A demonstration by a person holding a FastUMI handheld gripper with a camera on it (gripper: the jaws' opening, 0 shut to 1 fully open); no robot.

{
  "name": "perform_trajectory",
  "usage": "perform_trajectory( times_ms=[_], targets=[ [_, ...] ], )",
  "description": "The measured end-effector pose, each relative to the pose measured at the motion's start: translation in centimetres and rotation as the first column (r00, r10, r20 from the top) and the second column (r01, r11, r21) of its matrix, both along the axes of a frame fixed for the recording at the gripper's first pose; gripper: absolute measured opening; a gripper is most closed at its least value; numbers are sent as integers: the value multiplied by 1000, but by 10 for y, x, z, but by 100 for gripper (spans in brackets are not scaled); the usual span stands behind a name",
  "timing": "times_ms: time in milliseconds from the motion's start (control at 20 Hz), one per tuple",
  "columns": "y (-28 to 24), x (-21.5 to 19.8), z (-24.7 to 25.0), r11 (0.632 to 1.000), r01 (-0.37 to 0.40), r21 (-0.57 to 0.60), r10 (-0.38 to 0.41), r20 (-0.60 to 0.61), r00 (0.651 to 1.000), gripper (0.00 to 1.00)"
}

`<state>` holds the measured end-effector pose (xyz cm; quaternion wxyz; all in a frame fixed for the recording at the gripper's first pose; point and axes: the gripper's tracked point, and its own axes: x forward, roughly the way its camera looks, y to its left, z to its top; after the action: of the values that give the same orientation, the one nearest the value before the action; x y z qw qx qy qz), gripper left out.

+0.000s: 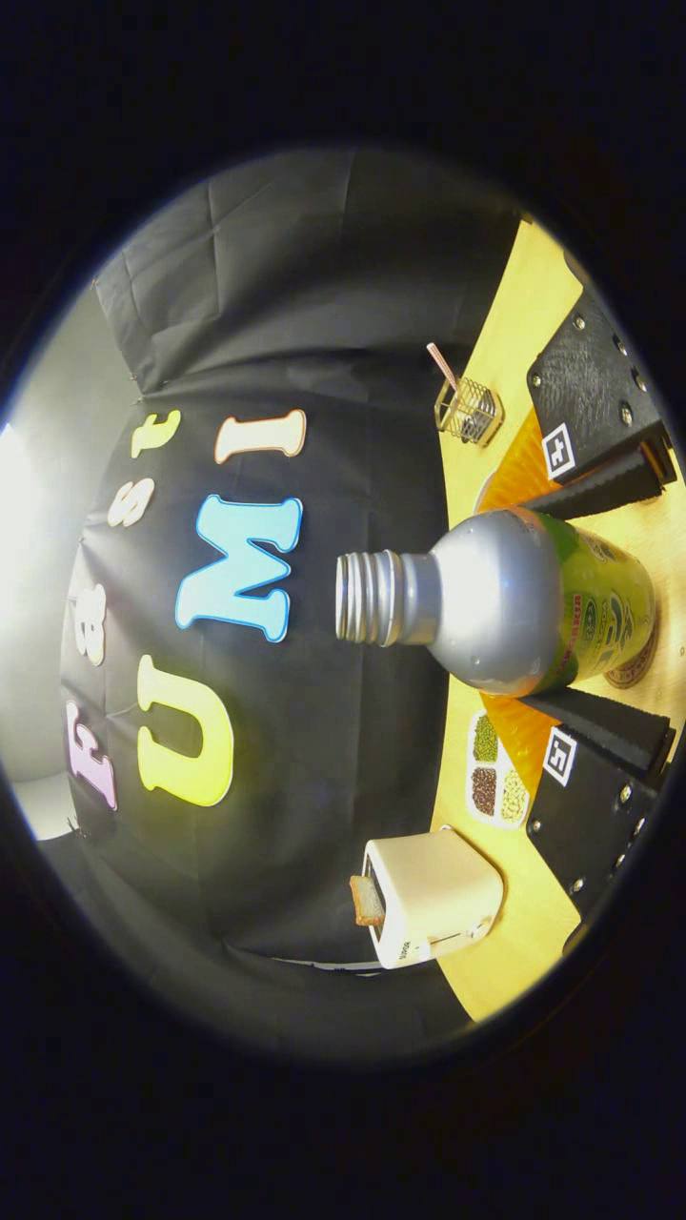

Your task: Take the bottle from table, then pour the juice into the cup, finally place the bottle on the coaster

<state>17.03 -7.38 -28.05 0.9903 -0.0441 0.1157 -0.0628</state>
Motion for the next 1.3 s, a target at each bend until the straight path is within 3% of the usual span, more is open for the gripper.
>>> perform_trajectory(
  times_ms=[800, 1100, 1250, 1300],
  targets=[
    [9, 20, -61, 999, -47, -3, 46, -64, 997, 80],
    [5, 19, -59, 999, -33, 33, 33, -9, 999, 80],
    [7, 18, -68, 999, -48, 17, 49, -36, 998, 86],
    [7, 16, -65, 999, -50, -1, 50, -40, 998, 92]
  ],
)
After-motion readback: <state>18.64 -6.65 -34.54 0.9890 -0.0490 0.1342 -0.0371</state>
